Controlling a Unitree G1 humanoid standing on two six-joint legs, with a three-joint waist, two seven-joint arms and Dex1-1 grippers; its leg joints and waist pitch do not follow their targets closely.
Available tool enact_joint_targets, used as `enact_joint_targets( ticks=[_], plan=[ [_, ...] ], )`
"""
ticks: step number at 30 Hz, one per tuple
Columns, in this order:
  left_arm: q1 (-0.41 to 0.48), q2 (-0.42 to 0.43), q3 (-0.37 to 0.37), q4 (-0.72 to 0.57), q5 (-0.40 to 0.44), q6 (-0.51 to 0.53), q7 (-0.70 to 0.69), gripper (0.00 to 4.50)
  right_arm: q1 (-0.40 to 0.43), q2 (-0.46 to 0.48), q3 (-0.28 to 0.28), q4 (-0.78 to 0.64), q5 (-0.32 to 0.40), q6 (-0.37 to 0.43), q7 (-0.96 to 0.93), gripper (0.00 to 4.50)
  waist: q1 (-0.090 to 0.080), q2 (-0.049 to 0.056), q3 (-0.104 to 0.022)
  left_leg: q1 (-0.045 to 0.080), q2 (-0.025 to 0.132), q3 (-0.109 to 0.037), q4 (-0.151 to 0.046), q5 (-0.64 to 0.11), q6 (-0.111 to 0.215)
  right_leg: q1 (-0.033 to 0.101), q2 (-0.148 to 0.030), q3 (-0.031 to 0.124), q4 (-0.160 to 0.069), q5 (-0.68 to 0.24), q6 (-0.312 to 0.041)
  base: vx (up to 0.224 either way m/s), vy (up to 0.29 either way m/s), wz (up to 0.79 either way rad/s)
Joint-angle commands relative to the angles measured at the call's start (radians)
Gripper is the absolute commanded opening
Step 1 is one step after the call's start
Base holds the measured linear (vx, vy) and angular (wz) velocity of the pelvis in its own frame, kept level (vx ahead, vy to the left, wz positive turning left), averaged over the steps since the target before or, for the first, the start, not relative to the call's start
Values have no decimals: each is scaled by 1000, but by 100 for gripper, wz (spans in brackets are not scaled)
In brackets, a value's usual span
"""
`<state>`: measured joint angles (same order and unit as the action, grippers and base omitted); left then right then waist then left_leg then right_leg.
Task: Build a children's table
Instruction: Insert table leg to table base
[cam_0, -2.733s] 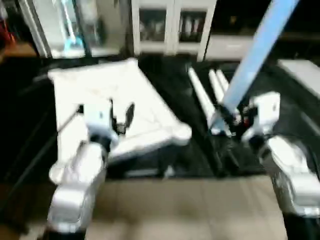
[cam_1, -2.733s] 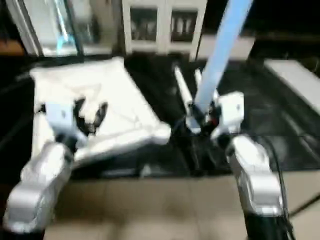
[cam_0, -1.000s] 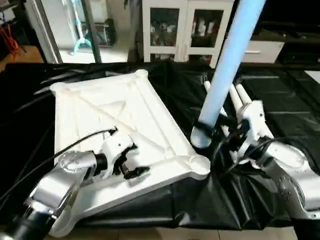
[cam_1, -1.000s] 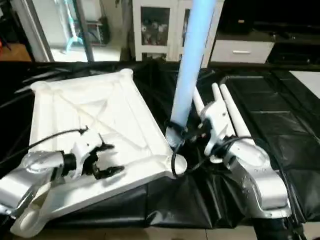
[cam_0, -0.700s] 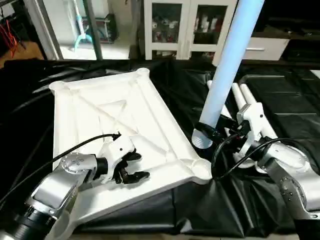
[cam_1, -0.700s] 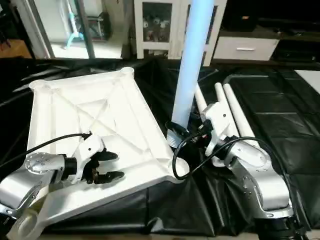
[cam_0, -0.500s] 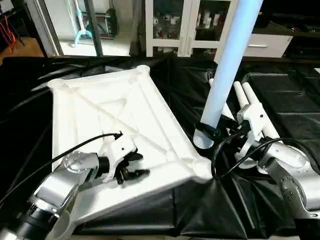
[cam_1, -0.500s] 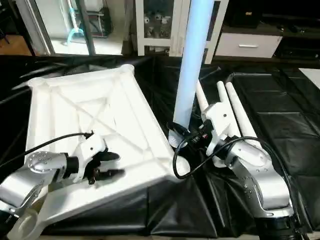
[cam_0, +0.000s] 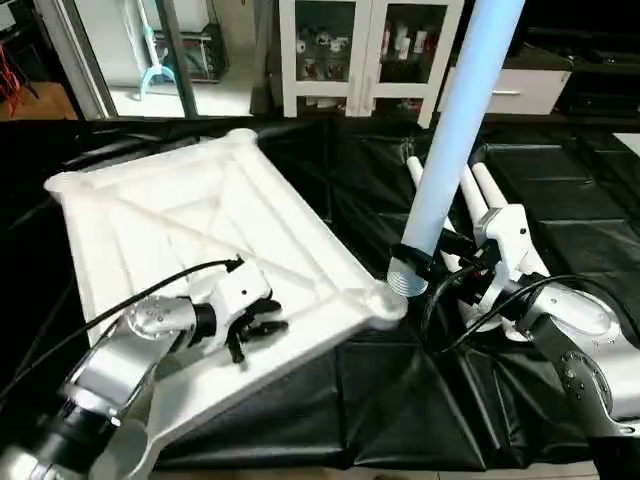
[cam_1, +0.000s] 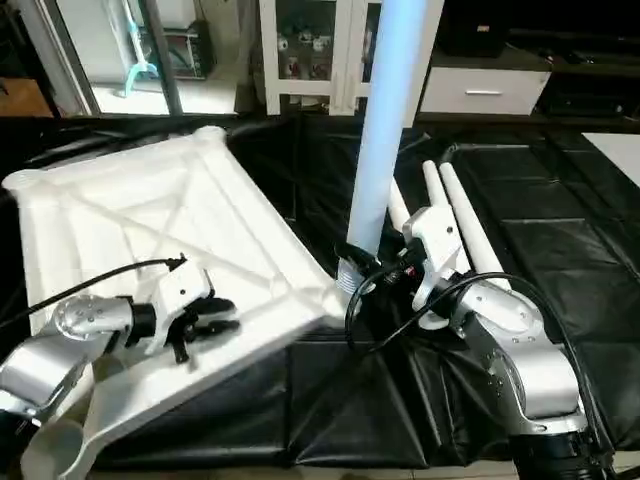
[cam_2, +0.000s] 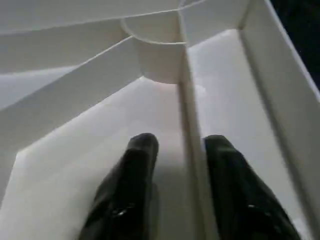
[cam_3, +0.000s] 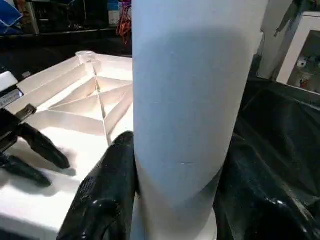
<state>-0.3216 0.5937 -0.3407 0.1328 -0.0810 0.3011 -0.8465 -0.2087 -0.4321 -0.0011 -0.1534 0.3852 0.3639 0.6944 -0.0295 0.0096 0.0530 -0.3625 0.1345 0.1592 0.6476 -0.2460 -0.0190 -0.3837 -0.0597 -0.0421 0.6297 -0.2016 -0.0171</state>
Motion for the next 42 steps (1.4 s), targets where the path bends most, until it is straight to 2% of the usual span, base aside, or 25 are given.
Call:
enact_joint_targets(
  ticks=[1, 2, 5, 6, 8, 11, 12, 15, 16, 17, 24, 25, 26, 27, 28, 29, 31, 32, 33, 34, 36, 38, 40, 41, 42],
  plan=[
    [4, 28, -5, 54, 33, -45, -12, 134, -25, -2, -11, 1, -8, -9, -5, 188, 3, -3, -54, 0, 88, -37, -99, -136, 39, 41, -92, 56, -80, -180, -232, 0, 0, 0],
    [4, 38, -4, 84, 33, -103, -42, 130, -27, -3, -11, 3, -9, -9, -6, 188, 2, -3, -54, 1, 88, -36, -99, -131, 41, 40, -92, 56, -78, -173, -235, 0, 0, 0],
    [0, 46, -5, 106, 38, -139, -57, 115, -28, -3, -11, 7, -11, -11, -7, 188, 2, -2, -55, 5, 90, -34, -100, -128, 42, 38, -92, 56, -78, -161, -242, 0, 0, 0],
    [-18, 59, -3, 170, 52, -221, -86, 115, -32, -3, -11, 14, -15, -15, -11, 188, 3, -3, -53, 4, 88, -34, -101, -127, 46, 37, -90, 55, -81, -161, -243, 0, 0, 0],
    [-35, 77, -2, 212, 55, -276, -123, 92, -34, -3, -10, 16, -17, -15, -13, 188, 1, -5, -52, 5, 90, -33, -103, -149, 36, 38, -93, 57, -80, -188, -238, 0, 0, 0],
    [-49, 87, 1, 242, 53, -311, -155, 84, -36, -3, -9, 17, -18, -15, -13, 188, -1, -3, -50, 8, 91, -33, -105, -176, 18, 36, -94, 60, -81, -216, -233, 0, 0, 0],
    [-49, 87, 1, 242, 53, -311, -155, 56, -36, -3, -9, 17, -18, -15, -13, 188, -2, -4, -50, 9, 91, -32, -106, -177, 17, 35, -93, 60, -82, -217, -233, 0, 0, 0],
    [-81, 101, 5, 306, 55, -395, -203, 44, -36, -1, -7, 17, -22, -16, -17, 188, 0, -1, -51, 14, 91, -28, -106, -186, 10, 31, -92, 61, -82, -204, -242, 0, 0, 0],
    [-81, 101, 5, 306, 55, -395, -203, 35, -36, -1, -7, 17, -22, -16, -17, 188, -1, -1, -50, 14, 91, -27, -106, -190, 9, 31, -91, 61, -82, -206, -242, 0, 0, 0],
    [-93, 110, 5, 339, 55, -443, -239, 35, -34, 2, -6, 15, -24, -17, -20, 188, 0, 4, -50, 13, 91, -28, -107, -196, 4, 32, -92, 62, -83, -211, -241, 0, 0, 0],
    [-87, 126, 10, 352, 38, -479, -300, 18, -26, 9, -8, 10, -16, -7, -31, 188, 6, 6, -52, 18, 97, -25, -111, -192, -11, 30, -93, 61, -75, -153, -260, 0, 0, 0],
    [-84, 123, 14, 346, 36, -497, -297, 52, -24, 18, -15, 9, 0, 13, -40, 188, 5, 6, -52, 18, 97, -25, -111, -192, -12, 30, -93, 61, -74, -150, -261, 0, 0, 0],
    [-89, 92, 52, 303, -22, -454, -293, 52, -22, 40, -33, 12, 37, 53, -57, 188, 5, 0, -52, 18, 97, -24, -111, -186, -10, 31, -94, 62, -74, -144, -264, 0, 0, 0],
    [-90, 87, 57, 296, -31, -448, -292, 52, -22, 42, -35, 12, 40, 56, -58, 188, 6, 1, -53, 18, 96, -23, -110, -181, -8, 32, -97, 63, -73, -138, -270, 0, 0, 0],
    [-92, 79, 67, 284, -48, -435, -291, 87, -22, 45, -37, 13, 44, 59, -60, 188, 9, 3, -55, 18, 97, -23, -107, -163, -8, 33, -97, 62, -71, -126, -274, 0, 0, 0],
    [-91, 65, 89, 229, -96, -381, -295, 91, -19, 51, -38, 16, 43, 56, -64, 188, 9, 3, -55, 18, 97, -21, -107, -138, -3, 32, -96, 62, -69, -94, -281, 0, 0, 0],
    [-91, 63, 93, 216, -108, -369, -298, 102, -17, 52, -38, 16, 41, 53, -65, 188, 14, 5, -58, 19, 99, -19, -105, -103, 0, 32, -95, 59, -63, -37, -296, 0, 0, 0],
    [-85, 64, 101, 165, -138, -328, -307, 117, -14, 52, -34, 17, 33, 44, -64, 188, 13, -2, -58, 15, 99, -18, -105, -97, 4, 35, -95, 58, -60, -26, -299, 0, 0, 0],
    [-80, 69, 105, 130, -152, -286, -309, 128, -13, 56, -34, 18, 31, 39, -66, 188, 15, -1, -57, 15, 98, -18, -105, -89, 10, 36, -95, 57, -58, -17, -302, 0, 0, 0],
    [-78, 70, 106, 122, -156, -277, -310, 134, -13, 57, -35, 19, 30, 38, -66, 188, 13, -3, -55, 14, 97, -17, -105, -91, 15, 37, -95, 58, -60, -27, -300, 0, 0, 0],
    [-69, 83, 116, 59, -155, -188, -279, 138, -15, 65, -37, 26, 19, 16, -73, 188, 13, -3, -52, 13, 95, -16, -104, -111, 14, 37, -96, 59, -65, -81, -291, 0, 0, 0],
    [-73, 82, 125, 45, -153, -153, -253, 169, -20, 70, -37, 37, 11, 1, -79, 188, 11, -4, -49, 14, 95, -16, -106, -144, 3, 35, -94, 61, -73, -147, -276, 0, 0, 0],
    [-74, 48, 151, -21, -144, -53, -154, 176, -48, 100, -46, 101, -34, -87, -121, 188, 7, 12, -45, 16, 95, -18, -108, -173, -25, 28, -93, 61, -73, -175, -270, 0, 0, 0],
    [-74, 48, 151, -21, -144, -53, -154, 176, -48, 100, -46, 101, -34, -87, -121, 188, 5, 4, -45, 16, 94, -18, -107, -185, -30, 29, -91, 60, -79, -184, -271, 0, 0, 0],
    [-70, 27, 151, -50, -152, -5, -125, 176, -60, 112, -46, 129, -44, -117, -133, 188, 7, 4, -46, 16, 94, -18, -107, -184, -28, 30, -90, 61, -79, -184, -269, 0, 0, 0]
  ],
)
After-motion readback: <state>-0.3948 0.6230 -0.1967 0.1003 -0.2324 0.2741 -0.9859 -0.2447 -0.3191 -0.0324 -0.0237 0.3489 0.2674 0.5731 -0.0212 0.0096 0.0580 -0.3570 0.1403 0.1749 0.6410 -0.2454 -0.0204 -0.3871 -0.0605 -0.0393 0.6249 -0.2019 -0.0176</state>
